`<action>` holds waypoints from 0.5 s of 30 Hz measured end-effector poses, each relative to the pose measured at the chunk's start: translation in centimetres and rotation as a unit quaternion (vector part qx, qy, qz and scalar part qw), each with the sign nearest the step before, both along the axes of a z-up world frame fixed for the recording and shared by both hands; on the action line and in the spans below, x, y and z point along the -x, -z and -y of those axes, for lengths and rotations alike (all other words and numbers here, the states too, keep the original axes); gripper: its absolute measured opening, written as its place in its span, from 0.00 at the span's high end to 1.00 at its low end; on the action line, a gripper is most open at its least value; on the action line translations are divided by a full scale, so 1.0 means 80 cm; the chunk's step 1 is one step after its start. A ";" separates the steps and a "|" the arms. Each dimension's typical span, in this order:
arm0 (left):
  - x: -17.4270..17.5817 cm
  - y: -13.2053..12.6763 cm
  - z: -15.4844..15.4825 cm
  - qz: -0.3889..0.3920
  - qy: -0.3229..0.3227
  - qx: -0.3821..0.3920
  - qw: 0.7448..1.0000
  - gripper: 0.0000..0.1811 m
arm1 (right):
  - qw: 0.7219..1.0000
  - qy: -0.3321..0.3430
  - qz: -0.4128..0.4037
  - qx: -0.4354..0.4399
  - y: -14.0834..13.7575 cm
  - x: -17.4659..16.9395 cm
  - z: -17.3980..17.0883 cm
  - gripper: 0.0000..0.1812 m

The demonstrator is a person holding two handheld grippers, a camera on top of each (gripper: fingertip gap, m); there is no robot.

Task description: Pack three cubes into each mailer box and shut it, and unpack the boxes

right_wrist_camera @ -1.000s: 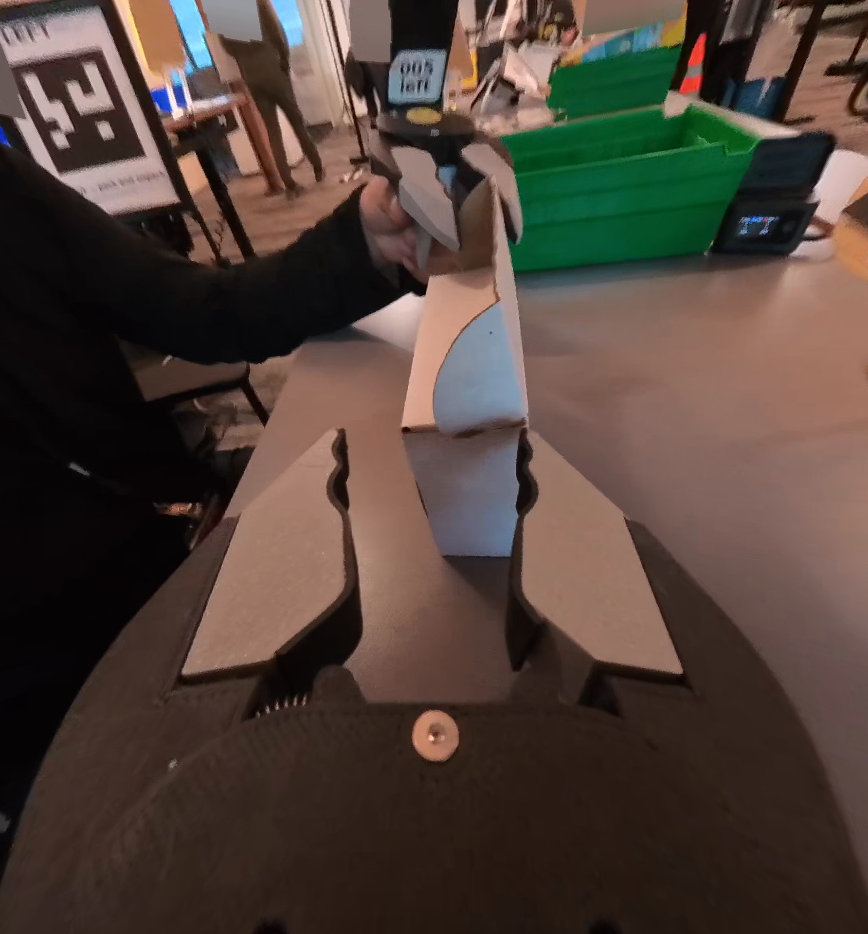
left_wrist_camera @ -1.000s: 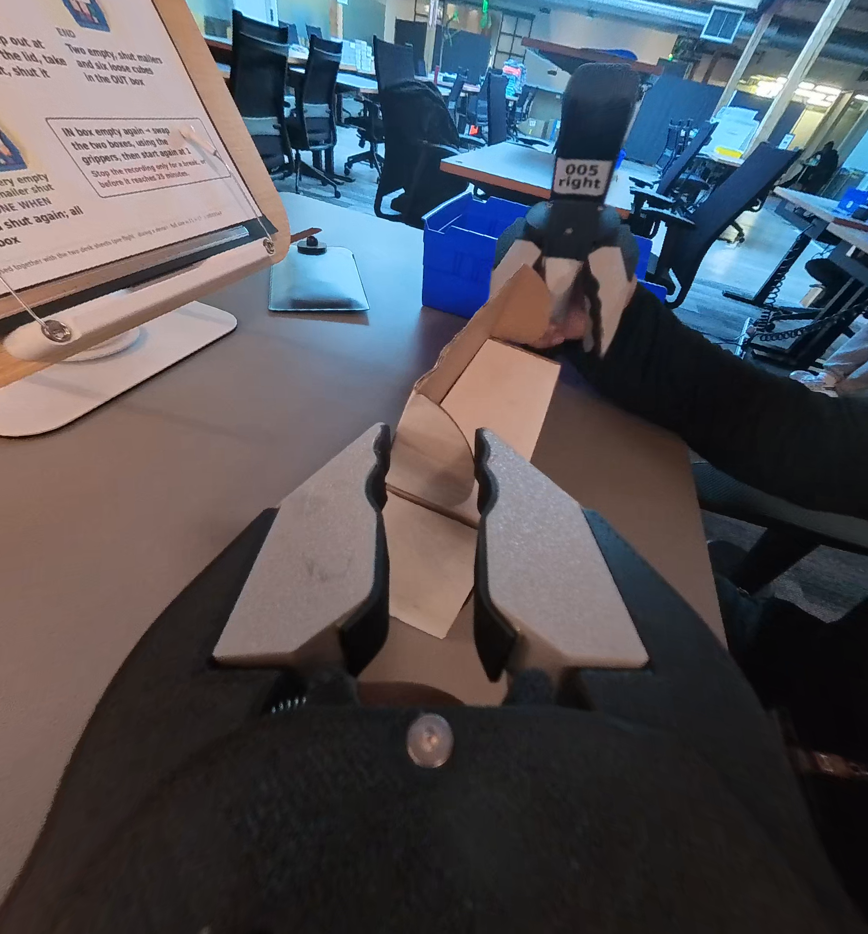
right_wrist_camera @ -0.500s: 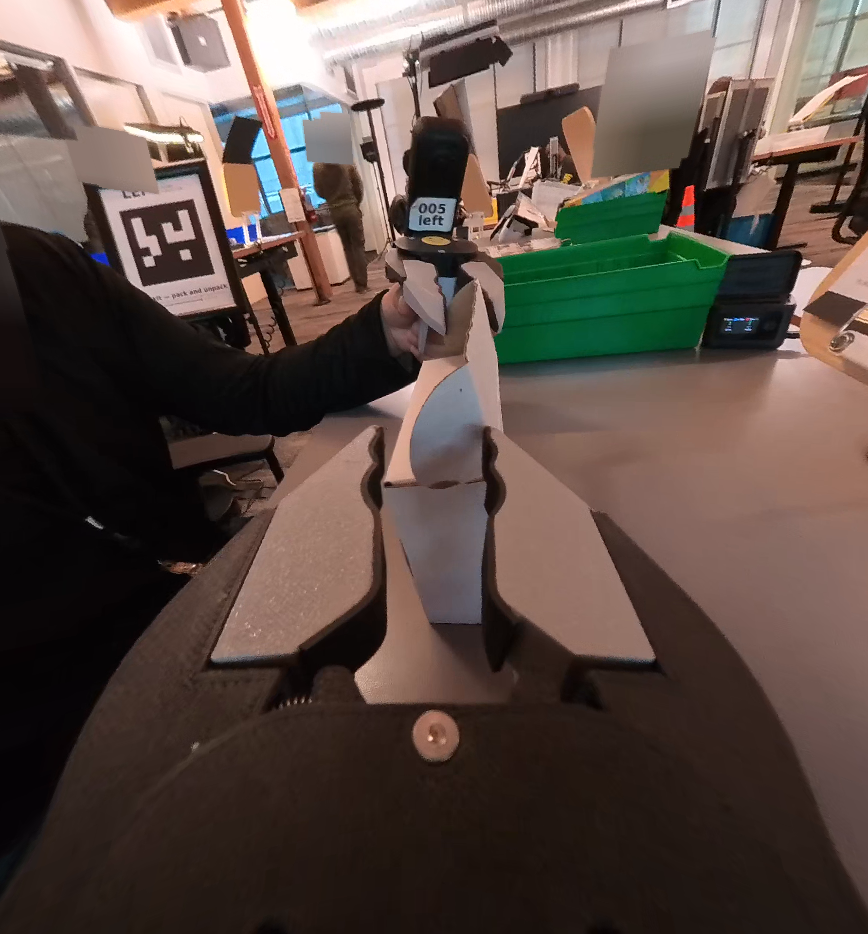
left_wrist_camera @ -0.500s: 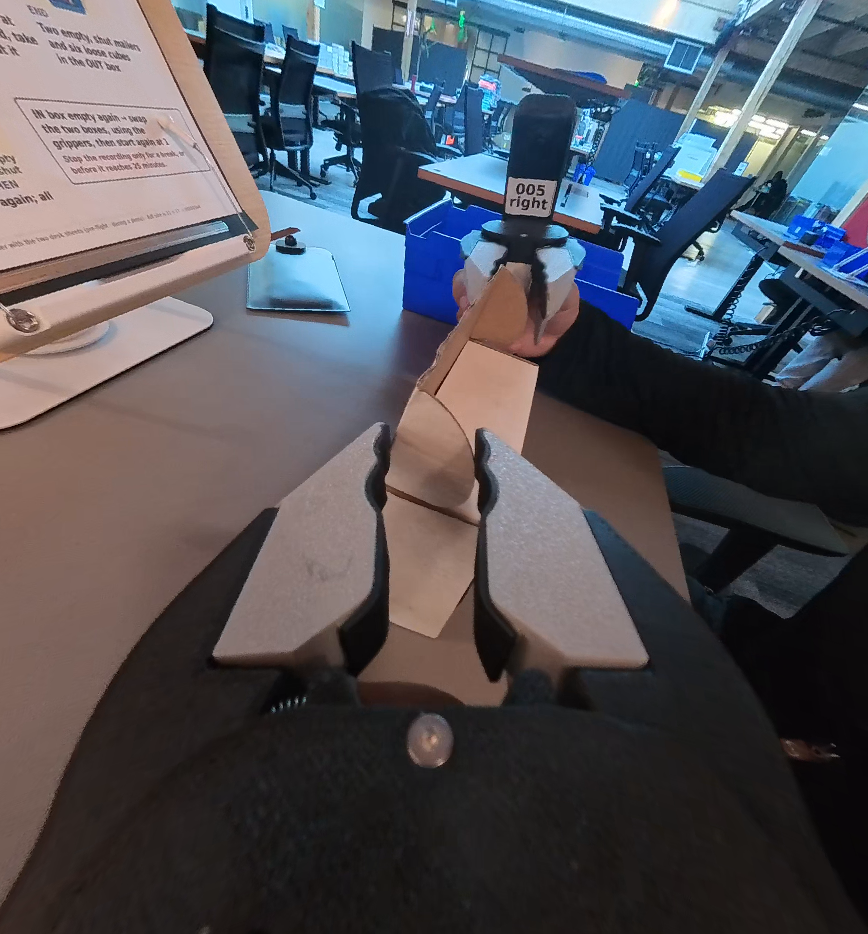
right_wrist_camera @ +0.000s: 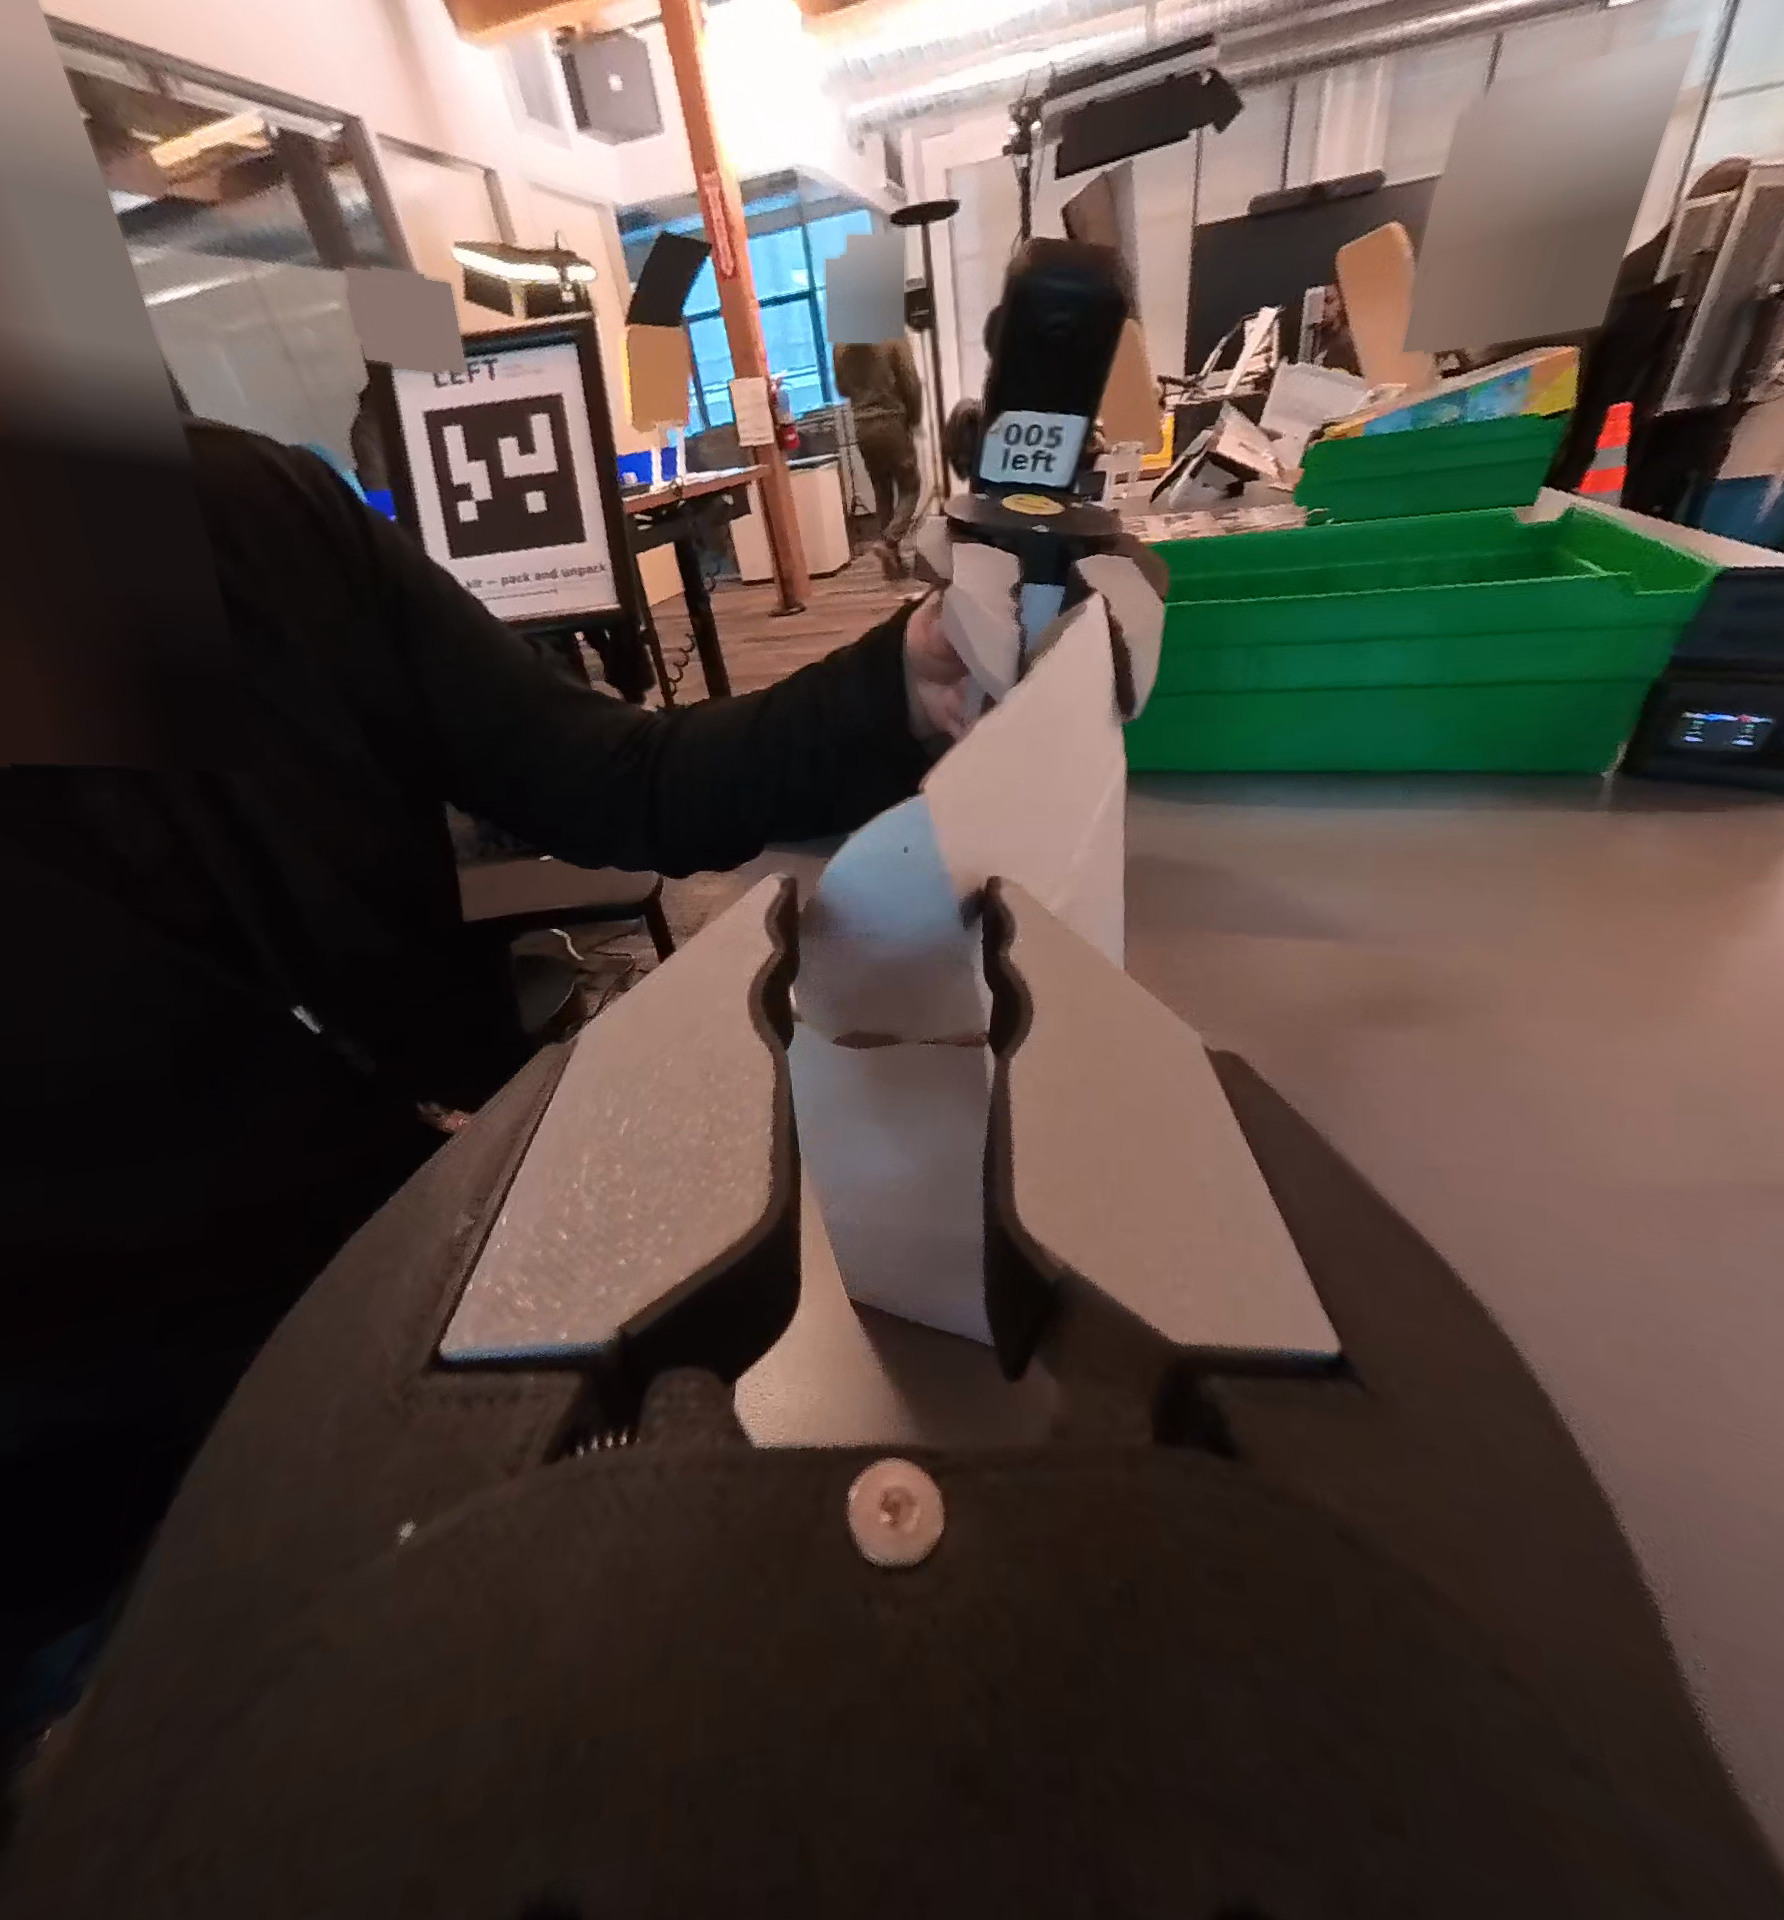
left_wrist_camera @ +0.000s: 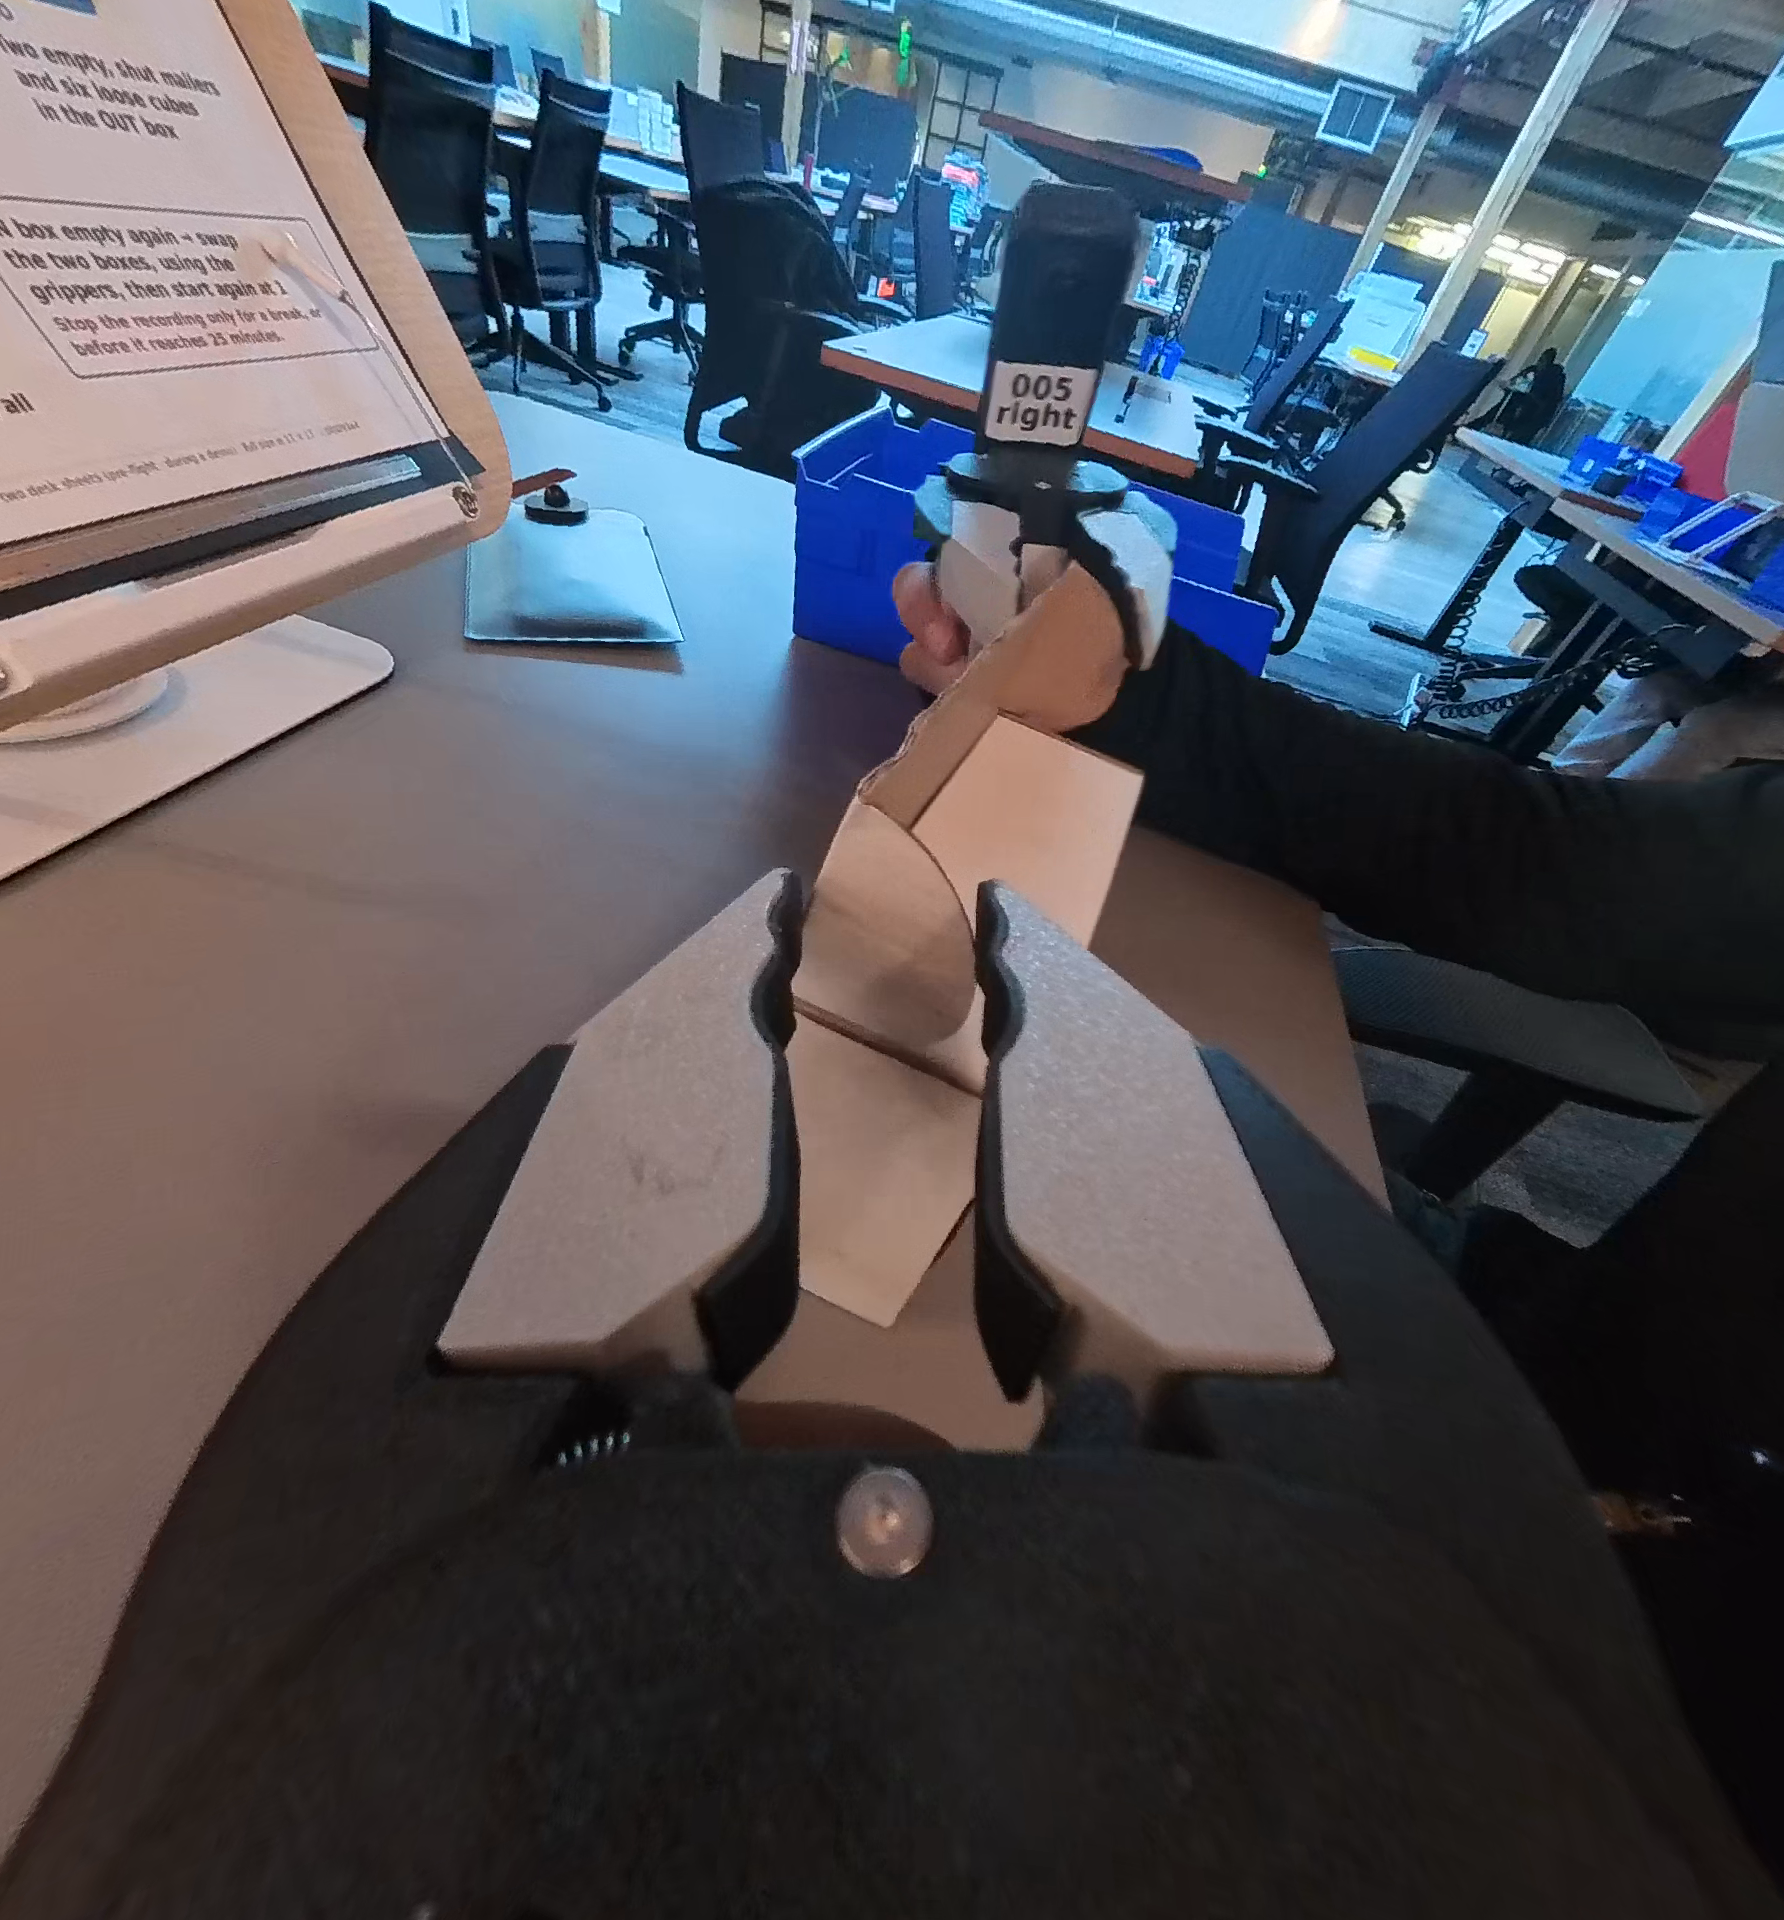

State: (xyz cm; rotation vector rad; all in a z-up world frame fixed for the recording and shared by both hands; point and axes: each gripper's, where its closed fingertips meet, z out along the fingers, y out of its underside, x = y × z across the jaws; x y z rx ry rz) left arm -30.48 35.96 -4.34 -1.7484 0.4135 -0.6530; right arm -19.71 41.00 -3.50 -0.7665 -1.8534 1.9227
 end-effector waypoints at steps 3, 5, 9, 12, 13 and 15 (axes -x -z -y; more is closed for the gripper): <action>-0.001 0.000 0.001 0.001 0.002 0.000 1.000 0.83 | 1.000 0.000 0.000 -0.008 0.000 -0.003 0.003 0.81; -0.001 0.000 0.001 0.004 0.005 0.001 1.000 0.83 | 1.000 -0.009 0.005 0.001 -0.001 -0.006 0.004 0.78; -0.002 0.000 0.001 0.007 0.008 0.001 1.000 0.83 | 1.000 -0.009 0.005 0.003 0.000 -0.005 0.005 0.82; -0.002 0.000 0.001 0.007 0.006 0.000 1.000 0.83 | 1.000 0.002 0.003 -0.004 0.000 -0.002 0.005 0.83; -0.002 0.000 0.001 0.006 0.006 0.000 1.000 0.83 | 1.000 0.009 0.001 -0.009 0.000 -0.001 0.004 0.83; -0.002 0.000 0.001 0.003 0.005 -0.001 1.000 0.83 | 0.999 0.032 -0.001 -0.019 0.000 0.004 -0.001 0.83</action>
